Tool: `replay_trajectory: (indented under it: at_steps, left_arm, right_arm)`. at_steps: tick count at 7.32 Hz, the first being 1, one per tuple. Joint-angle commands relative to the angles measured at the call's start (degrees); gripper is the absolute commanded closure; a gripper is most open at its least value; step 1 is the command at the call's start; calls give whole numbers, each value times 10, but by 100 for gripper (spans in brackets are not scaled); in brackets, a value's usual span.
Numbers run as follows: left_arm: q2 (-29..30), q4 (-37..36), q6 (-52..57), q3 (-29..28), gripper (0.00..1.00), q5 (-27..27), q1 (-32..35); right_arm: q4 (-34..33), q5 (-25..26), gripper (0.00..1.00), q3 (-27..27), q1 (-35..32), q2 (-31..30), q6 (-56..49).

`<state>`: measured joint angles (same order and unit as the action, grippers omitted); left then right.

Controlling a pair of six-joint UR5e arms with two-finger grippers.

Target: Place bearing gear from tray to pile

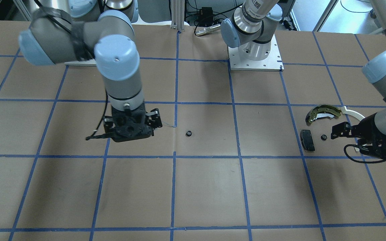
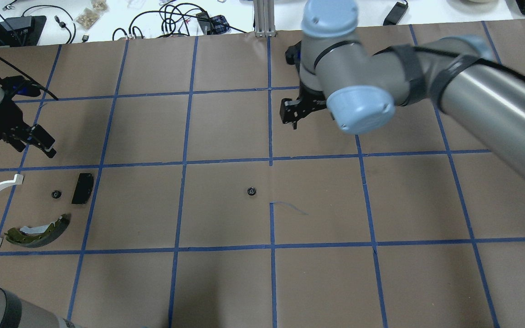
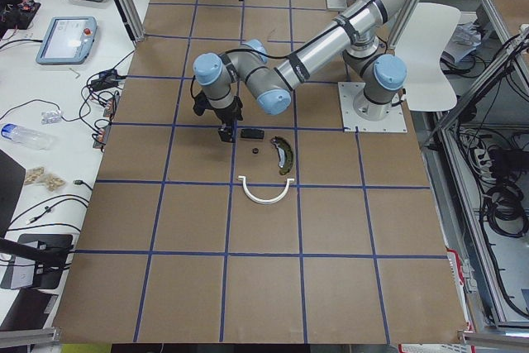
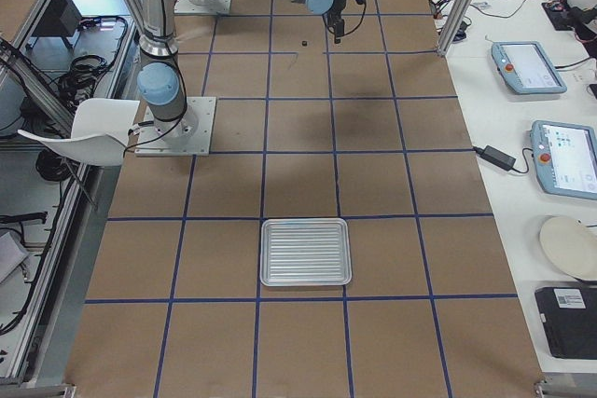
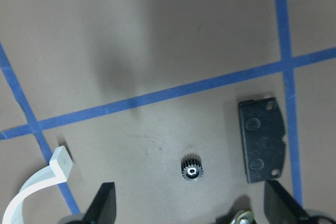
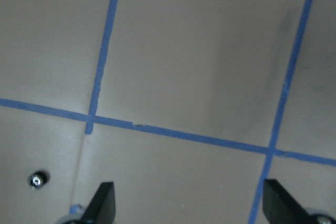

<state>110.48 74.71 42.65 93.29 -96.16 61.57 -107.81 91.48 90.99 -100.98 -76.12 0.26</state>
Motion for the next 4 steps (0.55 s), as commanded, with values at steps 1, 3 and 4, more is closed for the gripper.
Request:
replay_trajectory:
  at_steps: [1, 3, 4]
  left_arm:
    - [-12, 10, -76, -8, 0, 1, 76]
    - [-18, 12, -175, -4, 0, 38, 141]
    - [-23, 13, -236, -1, 0, 62, 174]
  right_arm:
    - [147, -7, 0, -71, 37, -61, -13]
    - [171, -38, 0, -68, 40, -95, -13]
    - [163, -38, 0, -62, 46, -95, -11]
